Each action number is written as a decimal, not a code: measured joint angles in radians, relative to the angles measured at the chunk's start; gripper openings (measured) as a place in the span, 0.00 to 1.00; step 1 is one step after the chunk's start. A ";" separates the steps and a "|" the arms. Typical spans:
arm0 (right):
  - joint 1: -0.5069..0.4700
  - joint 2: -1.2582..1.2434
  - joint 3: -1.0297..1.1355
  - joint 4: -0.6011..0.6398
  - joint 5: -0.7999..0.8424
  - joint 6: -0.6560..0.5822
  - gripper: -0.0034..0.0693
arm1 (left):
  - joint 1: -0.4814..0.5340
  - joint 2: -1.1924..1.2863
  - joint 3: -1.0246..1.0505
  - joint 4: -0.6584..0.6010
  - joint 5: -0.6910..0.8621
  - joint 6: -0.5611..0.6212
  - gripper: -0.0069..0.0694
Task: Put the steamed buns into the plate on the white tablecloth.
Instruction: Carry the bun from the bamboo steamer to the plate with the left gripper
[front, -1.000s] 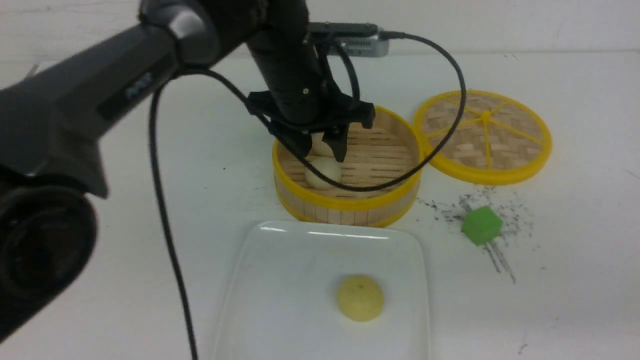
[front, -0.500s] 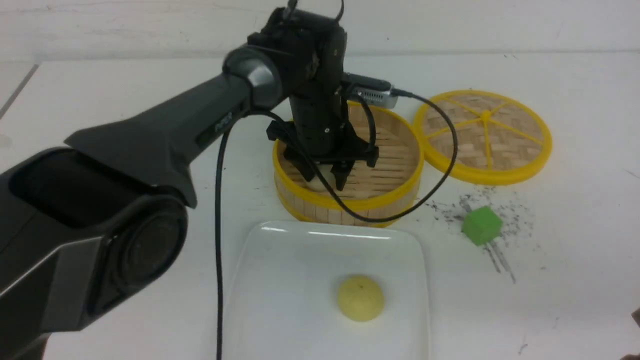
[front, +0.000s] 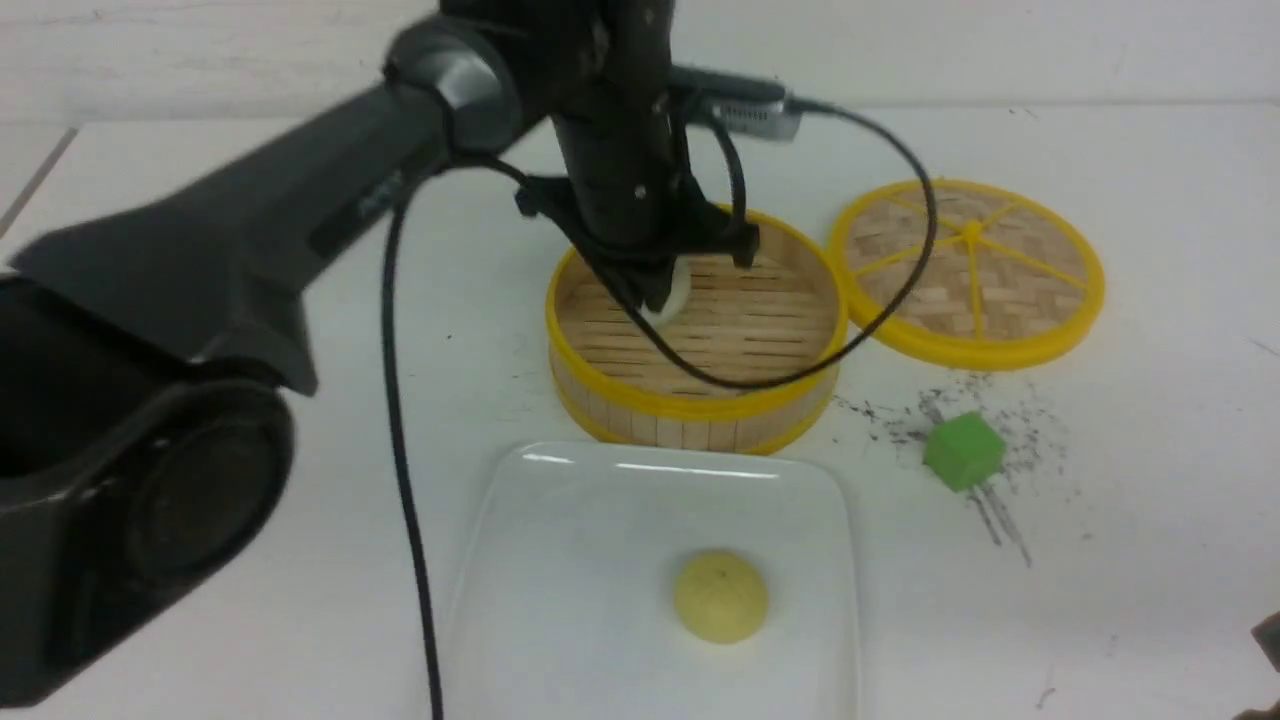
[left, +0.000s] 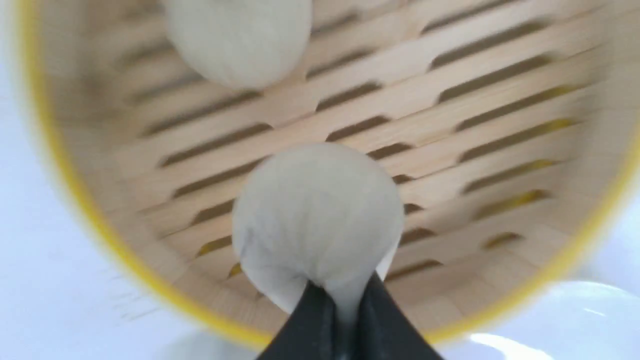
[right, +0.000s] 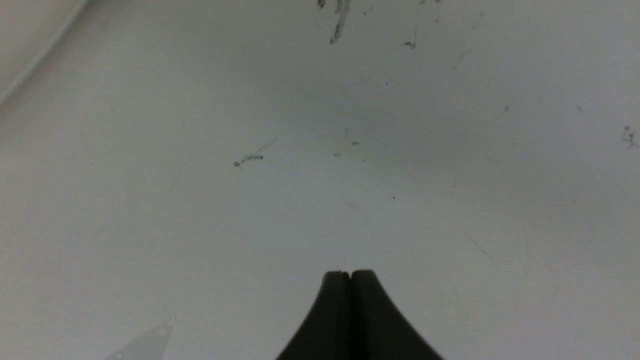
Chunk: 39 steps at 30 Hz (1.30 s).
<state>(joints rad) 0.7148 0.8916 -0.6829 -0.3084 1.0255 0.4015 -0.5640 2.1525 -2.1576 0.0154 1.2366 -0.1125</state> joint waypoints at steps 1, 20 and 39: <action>0.000 0.000 0.000 0.000 0.000 0.000 0.03 | 0.000 -0.062 -0.005 -0.005 0.000 -0.008 0.12; 0.000 -0.004 0.000 0.015 0.001 0.000 0.03 | 0.000 -0.406 0.769 -0.156 -0.080 -0.040 0.16; 0.000 -0.004 0.001 0.019 0.000 0.000 0.04 | 0.000 -0.306 0.582 -0.107 -0.157 -0.076 0.76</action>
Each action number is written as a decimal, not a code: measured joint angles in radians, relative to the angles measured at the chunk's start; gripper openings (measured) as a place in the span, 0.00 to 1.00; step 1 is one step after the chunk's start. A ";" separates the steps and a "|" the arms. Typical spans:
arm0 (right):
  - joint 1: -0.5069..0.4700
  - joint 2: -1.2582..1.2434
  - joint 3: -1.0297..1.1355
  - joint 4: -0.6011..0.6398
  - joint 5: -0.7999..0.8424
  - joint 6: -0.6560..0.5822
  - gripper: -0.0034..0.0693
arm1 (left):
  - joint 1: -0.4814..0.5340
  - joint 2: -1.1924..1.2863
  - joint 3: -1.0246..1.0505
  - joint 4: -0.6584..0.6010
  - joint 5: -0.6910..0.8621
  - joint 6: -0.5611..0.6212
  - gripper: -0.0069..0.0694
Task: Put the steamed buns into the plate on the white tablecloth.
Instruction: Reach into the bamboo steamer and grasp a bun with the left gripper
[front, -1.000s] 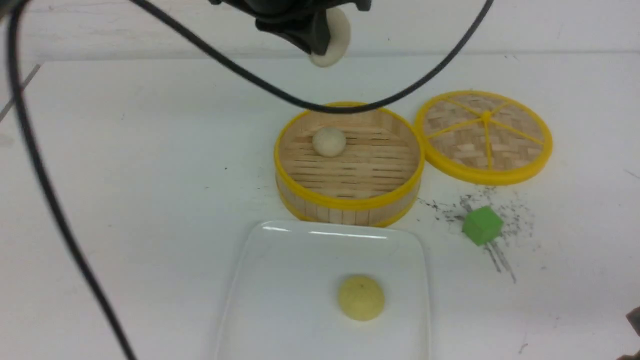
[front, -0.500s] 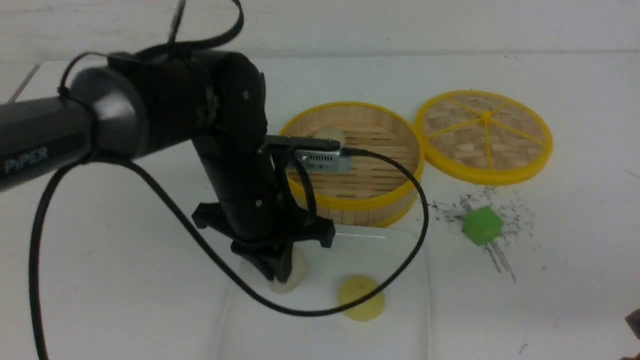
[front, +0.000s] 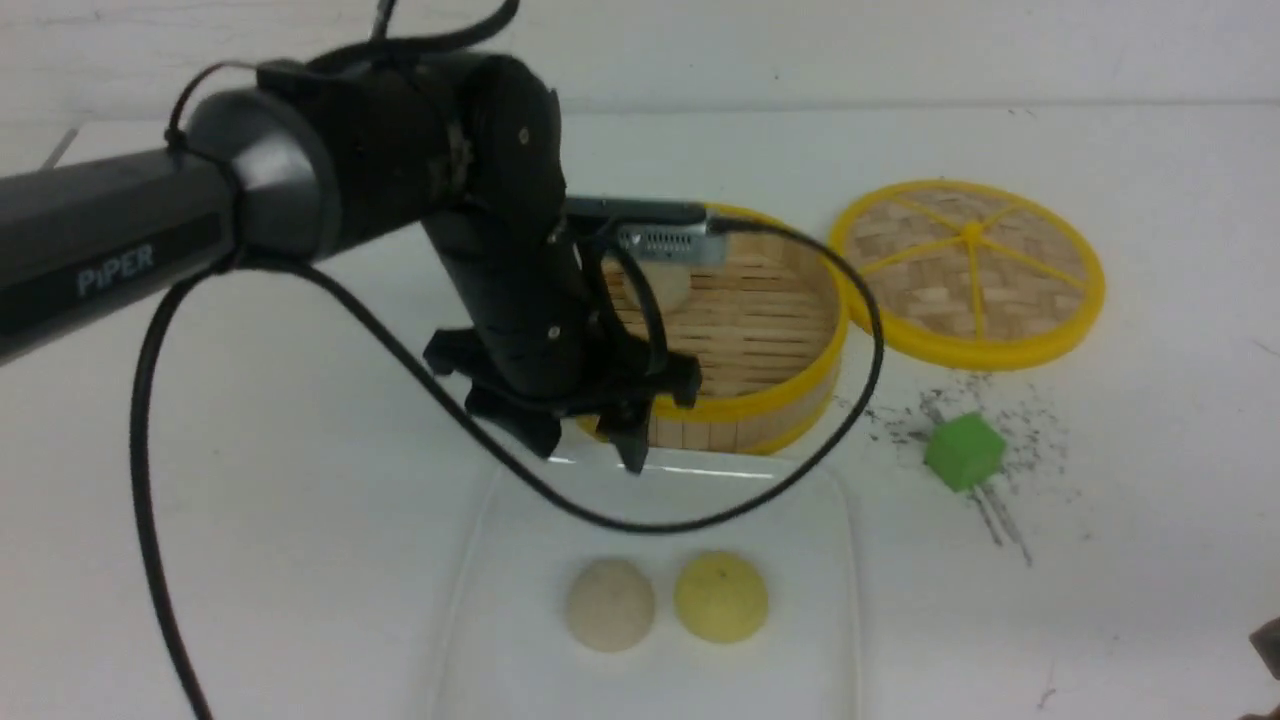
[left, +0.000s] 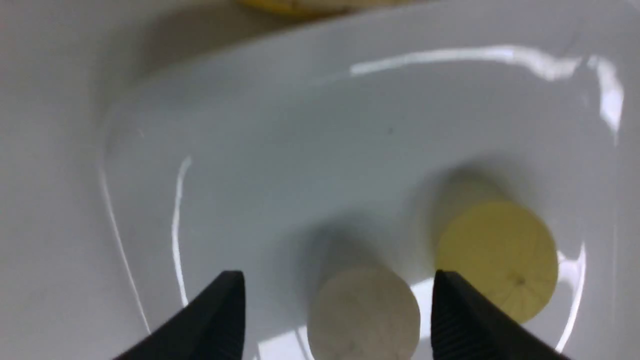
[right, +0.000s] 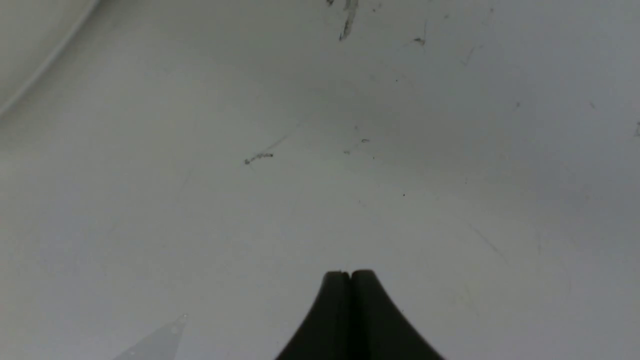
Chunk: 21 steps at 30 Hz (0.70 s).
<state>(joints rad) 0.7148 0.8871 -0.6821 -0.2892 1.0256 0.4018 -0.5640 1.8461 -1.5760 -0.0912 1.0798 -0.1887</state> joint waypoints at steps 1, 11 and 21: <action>0.000 0.000 0.000 0.000 0.000 0.000 0.04 | 0.000 0.014 -0.051 0.018 0.014 -0.011 0.76; 0.000 0.000 0.000 0.003 -0.003 0.000 0.04 | 0.000 0.312 -0.585 0.129 0.128 -0.113 0.77; 0.000 0.000 0.000 0.003 -0.004 0.000 0.05 | 0.000 0.621 -0.929 0.227 0.142 -0.196 0.77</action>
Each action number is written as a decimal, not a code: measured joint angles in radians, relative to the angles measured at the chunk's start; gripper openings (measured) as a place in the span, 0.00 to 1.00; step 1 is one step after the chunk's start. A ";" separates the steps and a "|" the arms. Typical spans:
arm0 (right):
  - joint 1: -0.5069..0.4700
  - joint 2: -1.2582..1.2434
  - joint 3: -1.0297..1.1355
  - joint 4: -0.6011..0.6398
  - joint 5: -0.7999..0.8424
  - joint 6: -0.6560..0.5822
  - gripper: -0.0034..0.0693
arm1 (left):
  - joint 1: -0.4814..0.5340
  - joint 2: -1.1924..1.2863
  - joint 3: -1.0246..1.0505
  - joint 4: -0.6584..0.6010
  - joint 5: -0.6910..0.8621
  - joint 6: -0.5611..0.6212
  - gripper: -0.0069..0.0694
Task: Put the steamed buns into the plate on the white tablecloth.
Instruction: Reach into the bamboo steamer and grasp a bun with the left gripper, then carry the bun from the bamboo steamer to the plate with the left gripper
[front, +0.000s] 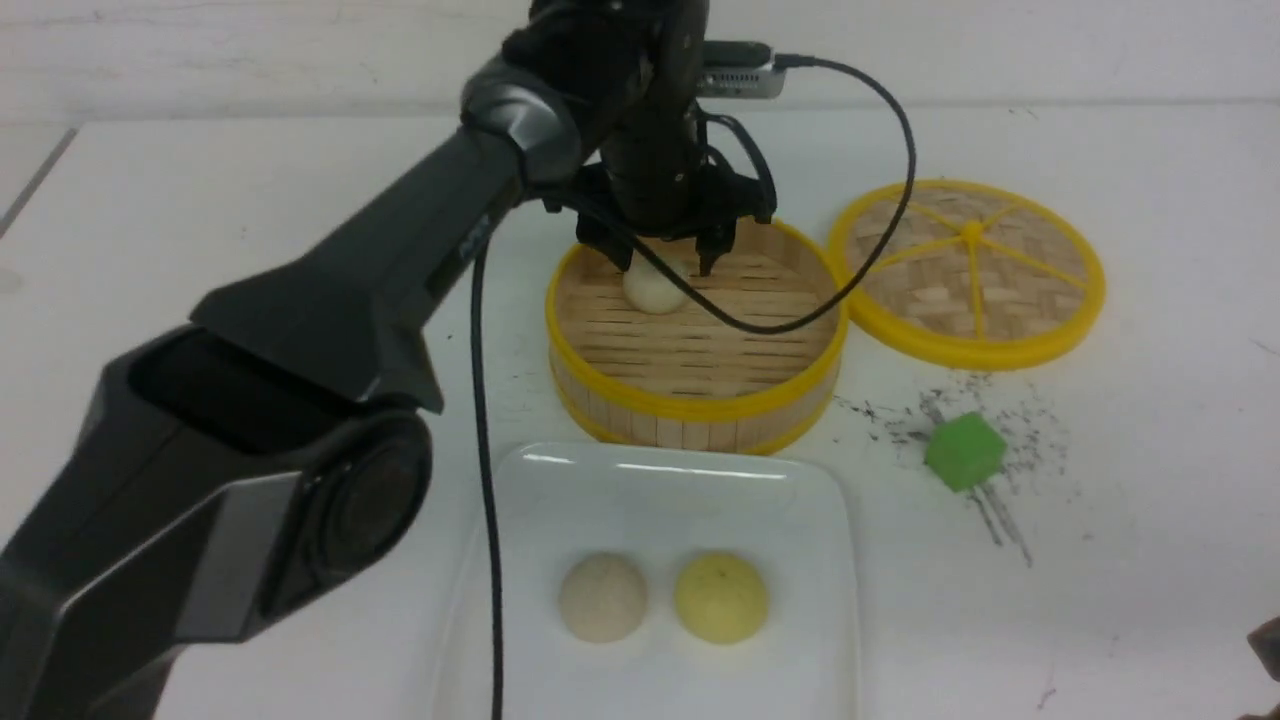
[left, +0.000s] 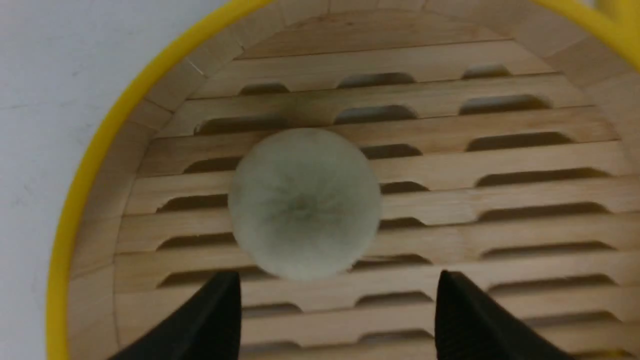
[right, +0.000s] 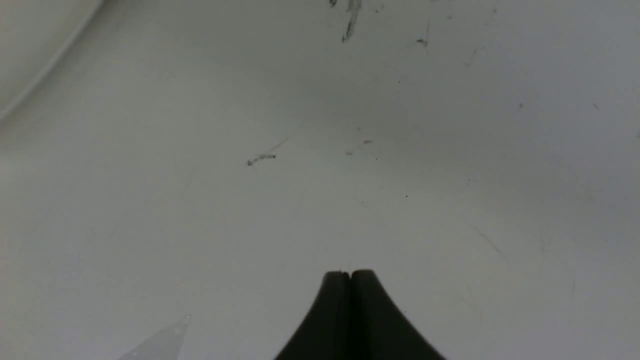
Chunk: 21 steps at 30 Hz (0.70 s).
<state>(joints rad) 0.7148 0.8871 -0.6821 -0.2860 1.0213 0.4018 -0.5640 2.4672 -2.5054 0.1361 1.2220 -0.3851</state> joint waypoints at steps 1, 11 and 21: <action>0.000 0.000 0.000 0.000 0.000 0.000 0.05 | 0.000 0.013 -0.001 0.009 -0.005 0.000 0.77; 0.000 0.000 0.000 0.007 0.001 0.000 0.05 | 0.001 0.049 -0.006 0.019 -0.006 0.008 0.23; 0.000 0.000 0.000 0.007 0.001 0.000 0.05 | 0.001 -0.202 -0.010 -0.049 0.015 0.110 0.12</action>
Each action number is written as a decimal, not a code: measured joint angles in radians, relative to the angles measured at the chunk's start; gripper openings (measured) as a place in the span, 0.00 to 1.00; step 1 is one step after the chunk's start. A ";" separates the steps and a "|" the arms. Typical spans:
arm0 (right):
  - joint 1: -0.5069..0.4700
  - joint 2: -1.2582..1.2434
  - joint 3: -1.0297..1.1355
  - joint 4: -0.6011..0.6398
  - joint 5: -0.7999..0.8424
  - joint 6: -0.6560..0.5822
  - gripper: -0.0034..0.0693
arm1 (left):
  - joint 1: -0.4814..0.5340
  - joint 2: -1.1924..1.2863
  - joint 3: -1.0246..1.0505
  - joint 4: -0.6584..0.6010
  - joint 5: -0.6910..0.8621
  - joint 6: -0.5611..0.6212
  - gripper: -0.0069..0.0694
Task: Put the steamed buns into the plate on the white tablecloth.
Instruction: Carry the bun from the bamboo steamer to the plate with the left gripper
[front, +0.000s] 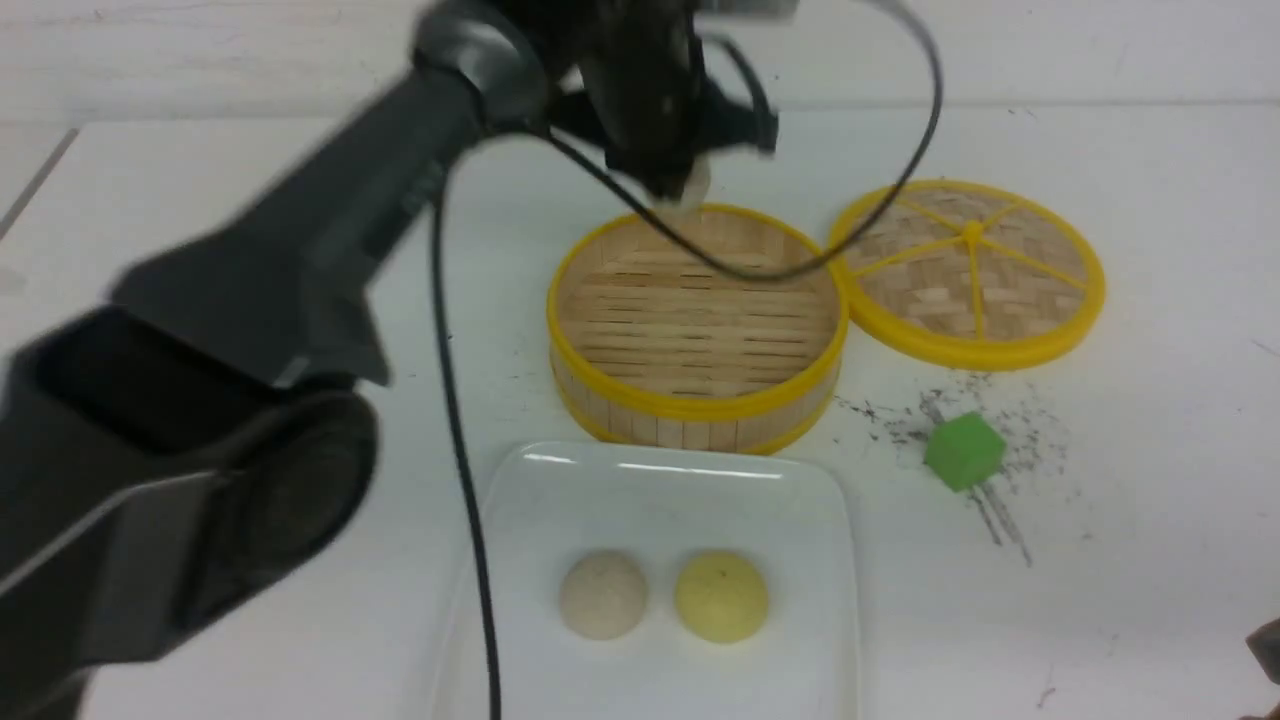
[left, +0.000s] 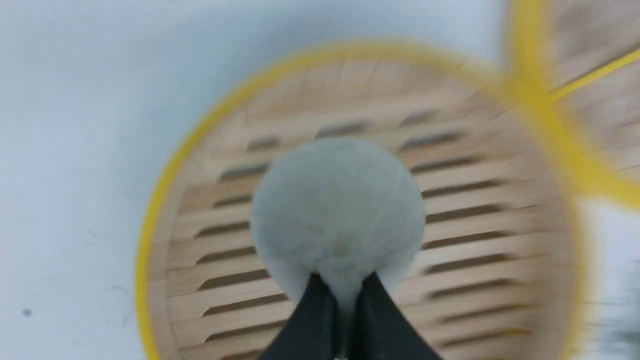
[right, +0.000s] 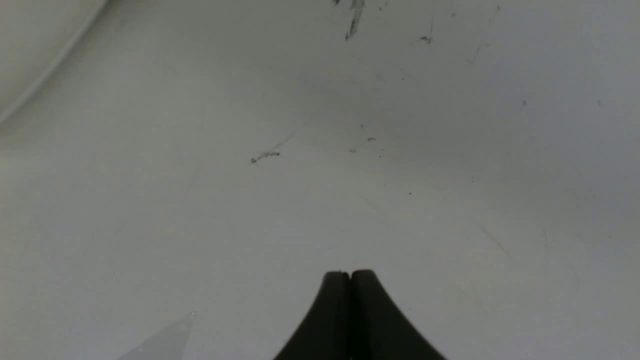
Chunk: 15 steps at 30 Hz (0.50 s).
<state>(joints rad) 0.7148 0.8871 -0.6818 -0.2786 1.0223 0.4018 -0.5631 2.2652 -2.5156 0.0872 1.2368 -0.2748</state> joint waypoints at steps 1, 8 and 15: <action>0.000 0.000 0.000 0.000 0.000 0.000 0.05 | 0.000 -0.044 0.002 -0.020 0.000 0.011 0.12; 0.000 0.000 0.000 0.006 0.000 0.000 0.05 | -0.001 -0.319 0.253 -0.202 0.000 0.044 0.12; 0.000 0.000 0.000 0.016 0.000 0.000 0.06 | -0.001 -0.426 0.771 -0.244 0.000 0.067 0.13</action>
<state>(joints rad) 0.7148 0.8871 -0.6818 -0.2631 1.0223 0.4018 -0.5641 1.8393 -1.7449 -0.1570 1.2368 -0.2076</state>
